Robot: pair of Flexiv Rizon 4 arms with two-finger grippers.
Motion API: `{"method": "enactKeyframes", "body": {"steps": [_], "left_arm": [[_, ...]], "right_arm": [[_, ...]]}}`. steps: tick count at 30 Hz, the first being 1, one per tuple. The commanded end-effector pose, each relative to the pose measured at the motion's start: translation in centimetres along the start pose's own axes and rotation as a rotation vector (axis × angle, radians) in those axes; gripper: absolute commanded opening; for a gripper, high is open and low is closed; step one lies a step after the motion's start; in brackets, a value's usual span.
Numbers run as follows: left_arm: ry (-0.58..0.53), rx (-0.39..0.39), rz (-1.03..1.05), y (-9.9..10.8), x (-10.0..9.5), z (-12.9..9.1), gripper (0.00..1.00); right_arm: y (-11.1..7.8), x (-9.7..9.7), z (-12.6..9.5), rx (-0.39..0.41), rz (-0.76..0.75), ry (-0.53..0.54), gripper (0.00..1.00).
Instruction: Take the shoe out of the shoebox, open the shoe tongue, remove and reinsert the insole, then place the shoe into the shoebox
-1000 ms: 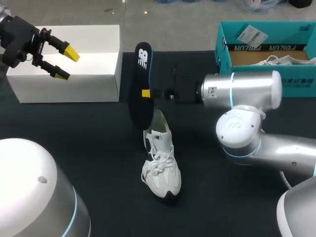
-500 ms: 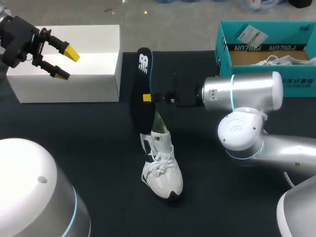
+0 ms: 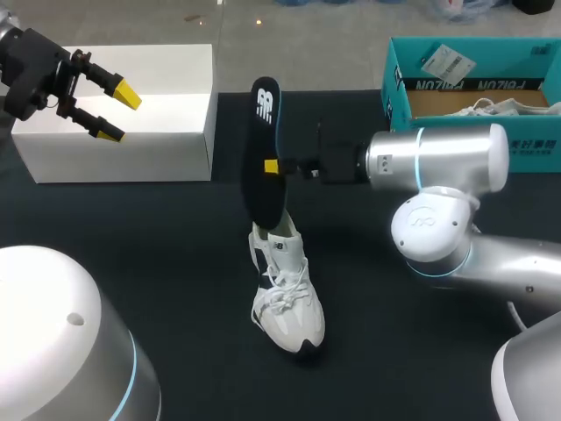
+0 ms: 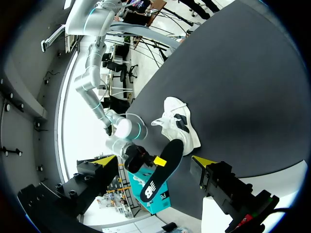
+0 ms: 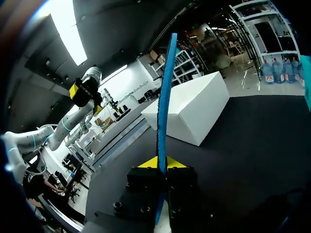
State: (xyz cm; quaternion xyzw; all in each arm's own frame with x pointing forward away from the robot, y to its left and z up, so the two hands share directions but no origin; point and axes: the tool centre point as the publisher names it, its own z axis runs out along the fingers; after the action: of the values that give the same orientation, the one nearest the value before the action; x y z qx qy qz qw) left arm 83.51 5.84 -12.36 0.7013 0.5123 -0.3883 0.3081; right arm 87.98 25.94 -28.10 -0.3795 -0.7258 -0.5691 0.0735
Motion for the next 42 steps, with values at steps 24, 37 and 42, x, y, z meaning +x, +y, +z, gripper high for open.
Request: {"method": "enactKeyframes", "body": {"steps": [24,37,42], "left_arm": [[0.003,0.002,0.001,0.0,0.0,-0.1,1.0],[0.003,0.002,0.001,0.0,0.0,-0.1,1.0],[0.003,0.002,0.001,0.0,0.0,-0.1,1.0]], "right_arm": [[-1.5,-1.0,-1.2,-0.029,-0.095,0.19,0.0],[-1.5,-0.5,-0.3,-0.007,-0.183,0.266,0.0],[-2.1,-1.1,-0.5,0.027,-0.198,0.276,0.0]]}}
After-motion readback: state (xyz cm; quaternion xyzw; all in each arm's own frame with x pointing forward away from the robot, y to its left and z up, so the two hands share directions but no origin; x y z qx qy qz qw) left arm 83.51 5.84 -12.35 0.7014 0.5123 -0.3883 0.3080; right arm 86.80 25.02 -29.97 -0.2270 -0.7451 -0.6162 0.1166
